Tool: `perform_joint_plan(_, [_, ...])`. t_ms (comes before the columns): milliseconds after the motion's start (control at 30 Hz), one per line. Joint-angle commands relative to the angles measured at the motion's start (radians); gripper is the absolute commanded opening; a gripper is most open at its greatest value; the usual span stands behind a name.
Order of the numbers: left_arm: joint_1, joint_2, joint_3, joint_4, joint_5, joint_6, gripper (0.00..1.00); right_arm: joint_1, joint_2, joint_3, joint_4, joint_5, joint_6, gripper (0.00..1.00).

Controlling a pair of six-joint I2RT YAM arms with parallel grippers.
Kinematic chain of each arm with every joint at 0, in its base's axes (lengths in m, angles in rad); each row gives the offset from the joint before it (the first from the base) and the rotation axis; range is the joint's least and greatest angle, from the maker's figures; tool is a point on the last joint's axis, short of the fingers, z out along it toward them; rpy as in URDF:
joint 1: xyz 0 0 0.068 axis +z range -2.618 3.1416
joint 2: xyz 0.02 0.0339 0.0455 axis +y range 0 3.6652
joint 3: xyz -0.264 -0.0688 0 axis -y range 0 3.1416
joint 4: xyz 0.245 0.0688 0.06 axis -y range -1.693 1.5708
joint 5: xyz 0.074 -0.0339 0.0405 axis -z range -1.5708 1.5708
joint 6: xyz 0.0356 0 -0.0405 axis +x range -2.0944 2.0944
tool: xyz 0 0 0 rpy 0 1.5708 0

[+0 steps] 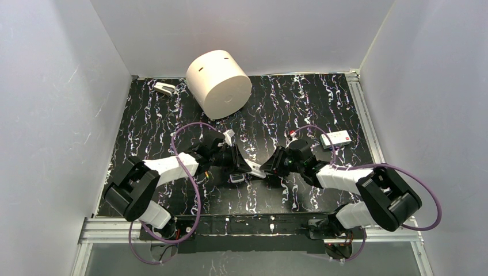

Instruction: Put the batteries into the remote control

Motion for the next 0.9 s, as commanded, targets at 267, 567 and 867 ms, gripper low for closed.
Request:
perform_joint_plan(267, [-0.008, 0.058, -0.001, -0.138, -0.053, 0.057, 0.0, 0.005, 0.115, -0.122, 0.549, -0.167, 0.239, 0.4])
perform_joint_plan(567, [-0.025, 0.099, 0.012, -0.162, -0.085, 0.052, 0.0, 0.006, 0.111, -0.111, 0.748, -0.198, 0.314, 0.39])
perform_joint_plan(867, [-0.031, 0.08, 0.02, -0.242, -0.151, 0.053, 0.0, 0.003, 0.048, -0.119, 0.754, -0.162, 0.319, 0.38])
